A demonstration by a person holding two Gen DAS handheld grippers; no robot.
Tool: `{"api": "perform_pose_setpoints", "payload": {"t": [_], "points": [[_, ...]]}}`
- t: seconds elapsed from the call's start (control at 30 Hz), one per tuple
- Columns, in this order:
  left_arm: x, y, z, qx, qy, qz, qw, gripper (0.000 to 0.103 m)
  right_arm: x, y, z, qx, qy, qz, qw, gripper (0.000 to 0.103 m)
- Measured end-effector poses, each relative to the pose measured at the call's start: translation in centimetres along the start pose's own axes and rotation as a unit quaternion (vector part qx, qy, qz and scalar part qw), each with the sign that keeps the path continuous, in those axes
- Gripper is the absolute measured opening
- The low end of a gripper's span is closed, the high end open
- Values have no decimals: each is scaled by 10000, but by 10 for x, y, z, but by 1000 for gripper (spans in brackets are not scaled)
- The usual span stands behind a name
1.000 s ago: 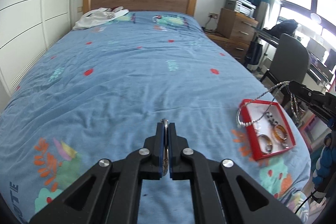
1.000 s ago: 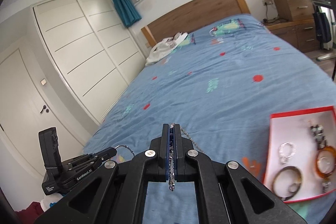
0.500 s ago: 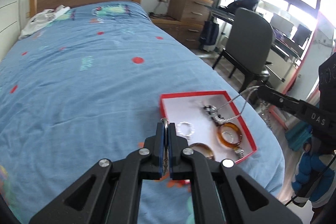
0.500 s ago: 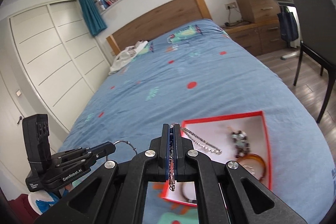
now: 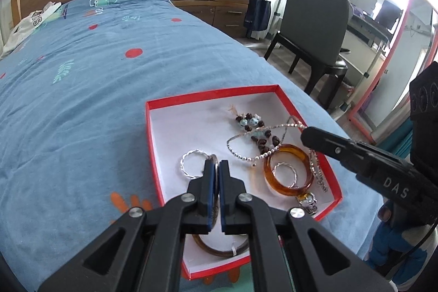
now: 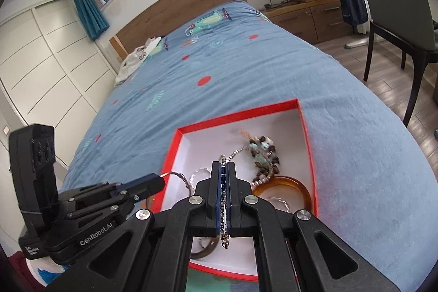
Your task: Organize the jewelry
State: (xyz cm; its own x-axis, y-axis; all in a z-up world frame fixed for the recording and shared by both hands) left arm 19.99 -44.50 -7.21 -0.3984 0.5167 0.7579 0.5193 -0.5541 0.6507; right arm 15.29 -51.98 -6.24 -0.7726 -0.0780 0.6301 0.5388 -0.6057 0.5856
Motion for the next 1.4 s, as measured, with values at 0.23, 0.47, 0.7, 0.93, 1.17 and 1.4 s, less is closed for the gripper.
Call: {"api": "perform_pose_setpoints", "payload": {"t": [0.23, 0.47, 0.7, 0.93, 1.17, 1.4], "points": [[-11, -16, -3, 103, -59, 162, 9998, 3, -3, -13, -7, 65, -155, 111, 9998, 3], [-19, -39, -16, 77, -233, 373, 9990, 4, -6, -27, -13, 76, -254, 263, 9993, 3], [-18, -52, -23, 23, -317, 494, 9983, 5, -10, -38, -19, 23, -338, 468, 9983, 5], [-10, -64, -23, 63, -403, 600, 9974, 10, -6, -46, -16, -29, -348, 509, 9981, 7], [-5, -73, -21, 210, -533, 758, 9955, 12, 15, -48, -10, -29, -385, 383, 9985, 10], [4, -78, -11, 423, -477, 801, 9947, 25, 50, -48, 1, 48, -350, 171, 9992, 15]]}}
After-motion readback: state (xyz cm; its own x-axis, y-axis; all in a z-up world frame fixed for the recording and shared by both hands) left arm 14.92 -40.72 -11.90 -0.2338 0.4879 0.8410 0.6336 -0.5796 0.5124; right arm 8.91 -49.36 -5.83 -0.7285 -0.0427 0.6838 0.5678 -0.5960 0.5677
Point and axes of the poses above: each gripper's, at about its wrist camera, not at the fingertips, and x roughly against the way its jaws point, z to its left, y to its top, the point moved 9 cm from there along -x, roughly the way its jaws point, and after that the axes turned 8 degrees about -x, right-handed, at the moved point
